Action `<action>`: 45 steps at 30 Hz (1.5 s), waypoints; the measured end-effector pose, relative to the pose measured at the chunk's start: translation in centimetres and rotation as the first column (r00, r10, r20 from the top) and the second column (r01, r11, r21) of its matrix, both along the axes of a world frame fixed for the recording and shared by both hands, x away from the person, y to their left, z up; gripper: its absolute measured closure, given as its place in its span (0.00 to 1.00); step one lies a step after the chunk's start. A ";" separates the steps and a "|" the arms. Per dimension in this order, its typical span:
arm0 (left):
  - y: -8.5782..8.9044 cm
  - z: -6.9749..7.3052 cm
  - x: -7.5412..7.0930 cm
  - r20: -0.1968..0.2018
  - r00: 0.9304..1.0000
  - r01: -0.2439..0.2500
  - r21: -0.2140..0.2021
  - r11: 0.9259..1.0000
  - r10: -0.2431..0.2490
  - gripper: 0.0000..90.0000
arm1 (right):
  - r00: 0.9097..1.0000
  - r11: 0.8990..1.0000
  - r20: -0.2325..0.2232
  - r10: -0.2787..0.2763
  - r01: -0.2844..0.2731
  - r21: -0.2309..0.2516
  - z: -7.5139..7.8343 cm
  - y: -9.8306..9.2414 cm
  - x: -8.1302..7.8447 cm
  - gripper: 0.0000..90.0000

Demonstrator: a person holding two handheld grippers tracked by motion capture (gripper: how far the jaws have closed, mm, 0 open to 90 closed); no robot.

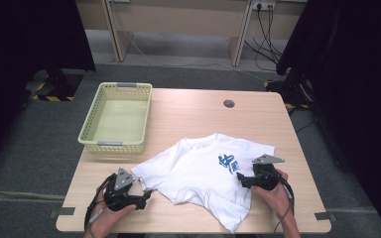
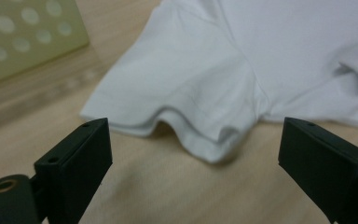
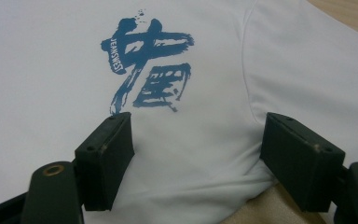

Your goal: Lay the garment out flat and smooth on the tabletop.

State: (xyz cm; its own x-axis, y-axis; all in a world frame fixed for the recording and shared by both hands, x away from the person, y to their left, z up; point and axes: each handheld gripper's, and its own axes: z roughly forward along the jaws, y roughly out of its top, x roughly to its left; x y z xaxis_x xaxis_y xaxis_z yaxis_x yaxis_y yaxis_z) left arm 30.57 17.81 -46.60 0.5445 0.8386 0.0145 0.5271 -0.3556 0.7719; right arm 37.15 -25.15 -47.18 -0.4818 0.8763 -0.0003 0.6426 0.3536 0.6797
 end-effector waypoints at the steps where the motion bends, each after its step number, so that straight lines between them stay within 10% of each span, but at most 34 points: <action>1: -0.5 0.2 0.3 0.002 1.000 0.006 0.006 1.000 -0.006 0.10 | 1.000 1.000 0.001 -0.004 0.004 0.001 0.0 0.0 0.1 0.27; 7: -4.0 -0.1 2.7 -0.068 0.996 0.052 0.024 0.998 -0.050 0.10 | 1.000 1.000 0.019 0.006 -0.006 0.012 -0.2 -0.2 -0.1 0.26; 19: -5.2 -1.1 5.8 -0.129 0.992 0.019 0.049 0.999 -0.012 0.10 | 0.999 0.999 0.033 -0.028 0.027 0.021 -0.4 -1.5 1.4 0.25; 33: -7.0 -1.4 9.6 -0.112 0.994 -0.012 0.037 0.999 0.016 0.06 | 0.997 0.997 0.019 -0.071 0.071 0.012 -0.2 -3.2 4.1 0.24; 45: -6.5 -1.2 9.4 -0.041 0.999 0.017 0.011 1.000 -0.017 0.11 | 0.996 0.996 0.010 -0.094 0.094 -0.010 0.5 -3.1 4.1 0.28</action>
